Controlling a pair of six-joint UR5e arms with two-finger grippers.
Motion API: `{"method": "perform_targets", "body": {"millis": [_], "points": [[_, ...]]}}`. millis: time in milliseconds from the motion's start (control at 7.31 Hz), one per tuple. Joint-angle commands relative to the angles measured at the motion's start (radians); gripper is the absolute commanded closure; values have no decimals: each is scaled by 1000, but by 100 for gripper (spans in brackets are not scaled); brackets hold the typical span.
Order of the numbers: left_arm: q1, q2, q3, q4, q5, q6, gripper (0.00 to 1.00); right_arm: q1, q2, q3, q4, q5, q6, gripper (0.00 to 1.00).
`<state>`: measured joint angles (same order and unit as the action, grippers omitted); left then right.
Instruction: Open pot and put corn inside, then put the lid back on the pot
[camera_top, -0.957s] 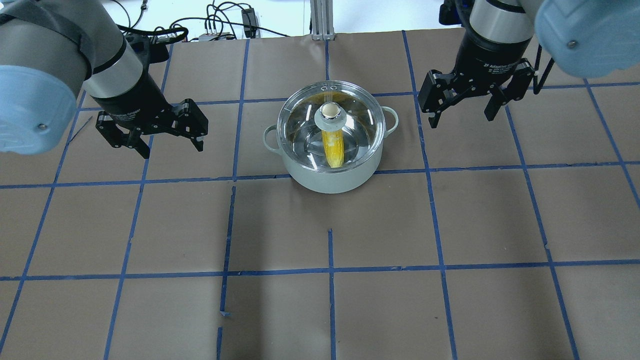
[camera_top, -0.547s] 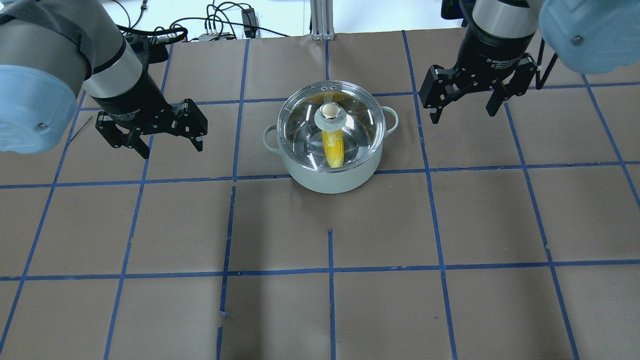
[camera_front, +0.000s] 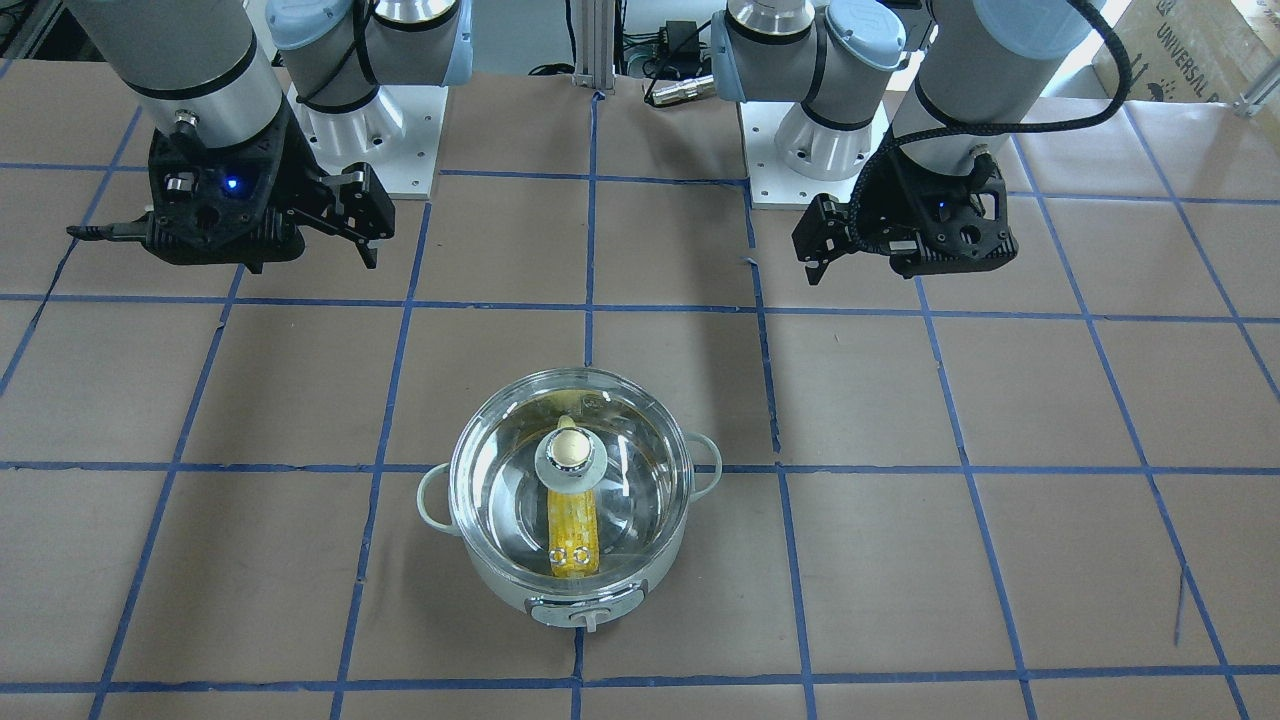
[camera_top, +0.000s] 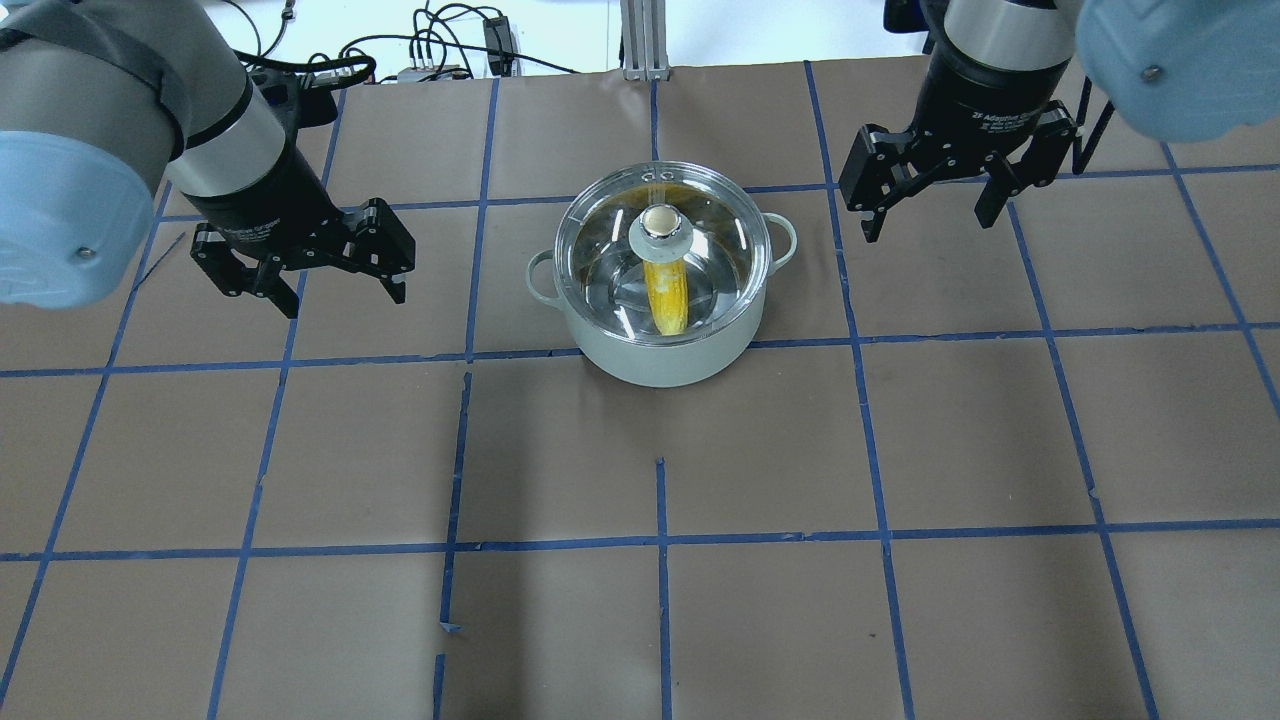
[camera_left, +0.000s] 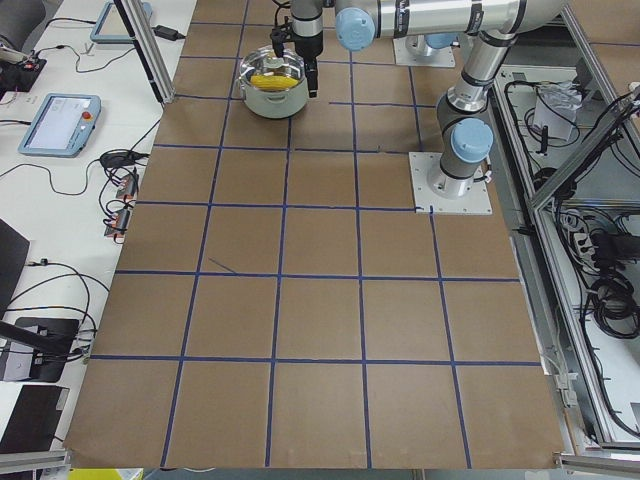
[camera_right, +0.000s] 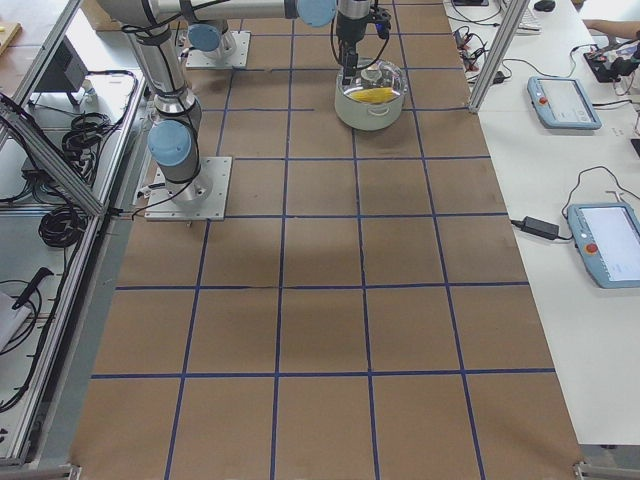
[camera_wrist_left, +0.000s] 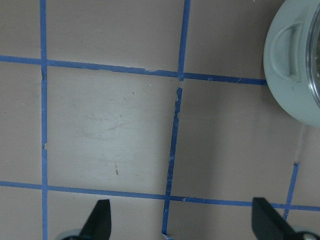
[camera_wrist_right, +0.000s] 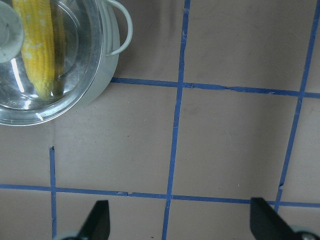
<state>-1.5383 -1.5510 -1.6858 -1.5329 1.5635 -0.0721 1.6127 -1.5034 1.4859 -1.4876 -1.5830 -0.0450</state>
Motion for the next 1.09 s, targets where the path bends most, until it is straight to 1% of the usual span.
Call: {"method": "perform_targets", "body": {"millis": [0,957], "points": [[0,0,0,0,0,0,0,6,0,-9,0,6,4,0],[1,-1,0,0,-2,0,0,3,3,4,-3,2,2,0]]}}
